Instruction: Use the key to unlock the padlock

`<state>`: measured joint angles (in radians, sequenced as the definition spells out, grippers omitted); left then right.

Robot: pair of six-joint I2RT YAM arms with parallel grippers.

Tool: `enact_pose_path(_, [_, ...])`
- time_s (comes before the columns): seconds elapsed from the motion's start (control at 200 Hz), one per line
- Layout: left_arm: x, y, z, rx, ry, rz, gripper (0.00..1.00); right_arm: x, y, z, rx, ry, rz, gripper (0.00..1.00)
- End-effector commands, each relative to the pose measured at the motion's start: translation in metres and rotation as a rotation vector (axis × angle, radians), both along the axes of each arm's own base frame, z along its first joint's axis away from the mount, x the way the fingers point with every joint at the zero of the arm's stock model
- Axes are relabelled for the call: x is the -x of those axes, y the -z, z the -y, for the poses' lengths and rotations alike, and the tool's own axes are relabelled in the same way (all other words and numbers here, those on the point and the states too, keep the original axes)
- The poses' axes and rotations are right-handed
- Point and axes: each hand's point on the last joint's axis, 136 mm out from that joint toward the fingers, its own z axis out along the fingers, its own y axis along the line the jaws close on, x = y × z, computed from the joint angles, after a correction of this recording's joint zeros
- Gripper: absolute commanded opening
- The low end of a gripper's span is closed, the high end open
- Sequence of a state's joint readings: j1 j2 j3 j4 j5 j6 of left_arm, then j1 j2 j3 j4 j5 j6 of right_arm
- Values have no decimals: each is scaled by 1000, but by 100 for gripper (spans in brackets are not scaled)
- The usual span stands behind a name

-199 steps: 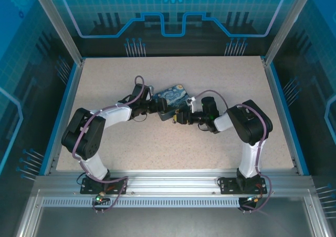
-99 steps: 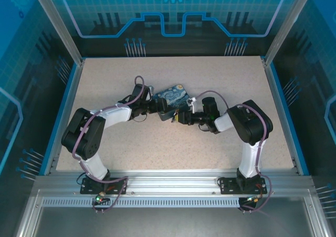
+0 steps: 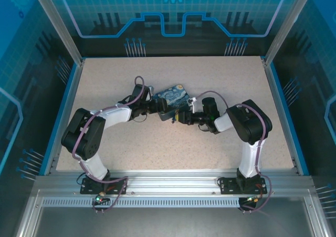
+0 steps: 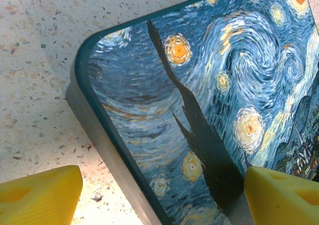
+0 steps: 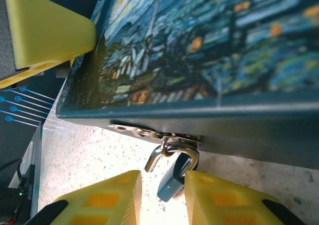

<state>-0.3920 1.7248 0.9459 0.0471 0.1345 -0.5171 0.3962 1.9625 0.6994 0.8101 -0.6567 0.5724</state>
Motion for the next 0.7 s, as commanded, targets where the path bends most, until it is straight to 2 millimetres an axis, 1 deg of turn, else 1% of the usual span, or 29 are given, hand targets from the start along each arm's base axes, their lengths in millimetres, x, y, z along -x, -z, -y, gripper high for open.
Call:
enact_pose_path(0.0, [13, 14, -6, -45, 1, -39, 86, -12, 6, 4, 4, 51, -24, 29])
enact_pose_path(0.26, [13, 14, -3, -44, 5, -39, 86, -19, 10, 4, 0, 82, -24, 28])
enact_pose_path(0.435, [13, 15, -2, -45, 7, -40, 85, -24, 8, 2, -27, 98, -15, 27])
enact_pose_path(0.505, [13, 16, -2, -45, 7, -41, 85, -25, 11, 2, -18, 105, -25, 28])
enact_pose_path(0.57, [13, 15, -2, -44, 8, -41, 85, -25, 14, 6, -2, 125, -23, 29])
enact_pose_path(0.695, [13, 15, -2, -46, 7, -41, 85, -22, 8, 15, -9, 145, 1, 32])
